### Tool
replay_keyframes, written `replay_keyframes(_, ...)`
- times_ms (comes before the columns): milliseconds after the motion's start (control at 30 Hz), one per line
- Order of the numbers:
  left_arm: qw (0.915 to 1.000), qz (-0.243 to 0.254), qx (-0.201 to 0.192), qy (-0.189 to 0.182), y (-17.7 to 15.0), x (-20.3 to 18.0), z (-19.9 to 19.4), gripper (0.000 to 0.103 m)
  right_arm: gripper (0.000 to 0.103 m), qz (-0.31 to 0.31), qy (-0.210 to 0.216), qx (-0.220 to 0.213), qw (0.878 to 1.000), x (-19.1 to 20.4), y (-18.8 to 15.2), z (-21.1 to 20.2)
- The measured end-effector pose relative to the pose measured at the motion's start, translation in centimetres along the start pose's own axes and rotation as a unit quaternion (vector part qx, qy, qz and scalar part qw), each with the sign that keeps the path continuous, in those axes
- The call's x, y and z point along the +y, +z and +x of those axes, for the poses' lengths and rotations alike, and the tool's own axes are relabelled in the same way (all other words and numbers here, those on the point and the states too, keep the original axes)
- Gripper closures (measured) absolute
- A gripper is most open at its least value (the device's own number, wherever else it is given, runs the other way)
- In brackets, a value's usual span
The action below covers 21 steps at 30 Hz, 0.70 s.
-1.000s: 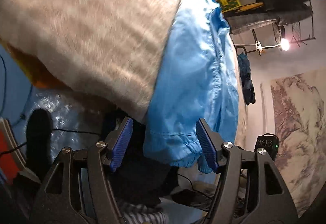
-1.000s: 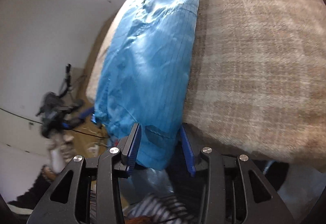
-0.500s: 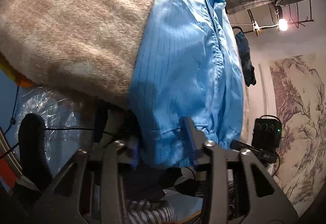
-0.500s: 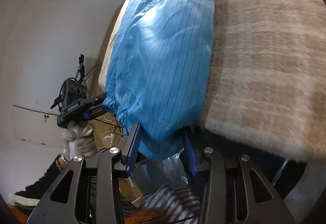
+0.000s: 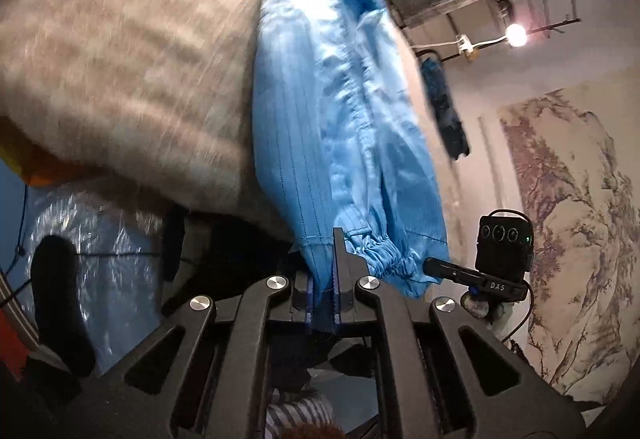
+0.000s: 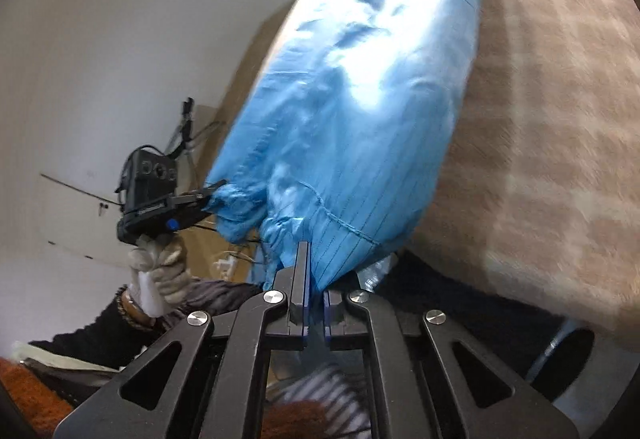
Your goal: Fold large clothes
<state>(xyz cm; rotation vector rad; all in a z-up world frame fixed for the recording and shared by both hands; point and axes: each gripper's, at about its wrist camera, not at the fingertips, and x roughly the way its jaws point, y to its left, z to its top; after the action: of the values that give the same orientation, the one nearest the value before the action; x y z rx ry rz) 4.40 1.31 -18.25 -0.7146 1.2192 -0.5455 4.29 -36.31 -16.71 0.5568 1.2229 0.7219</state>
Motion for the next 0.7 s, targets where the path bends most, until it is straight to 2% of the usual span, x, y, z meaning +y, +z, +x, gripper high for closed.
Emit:
replay_keyframes(100,0.9998,-0.01,0.013,0.01,-0.7,0.8,1.1,0.1,0.1,0.029,-0.03,0.021,0.999,-2.0,-1.0,1.4)
replay_keyframes(233,0.9999,-0.015,0.007,-0.003,-0.4,0.1,0.5,0.1,0.101,0.043,-0.022,0.014,0.999,-2.2,-1.3,1.3)
replay_keyframes(533,0.9989,-0.002,-0.022,-0.042,2.9,-5.1,-1.4,0.1,0.101,0.032,0.029,-0.045,0.998,-0.4,0.8,0.3)
replay_keyframes(633,0.9988,0.007,-0.032,-0.037,4.9,-6.5,-1.6,0.1,0.101,0.023,0.03,-0.066,0.997,0.2,1.7,0.9)
replay_keyframes(700,0.9986,0.008,-0.04,-0.035,6.9,-7.3,-1.7,0.1,0.101,0.012,0.024,-0.085,0.996,1.1,3.5,0.3)
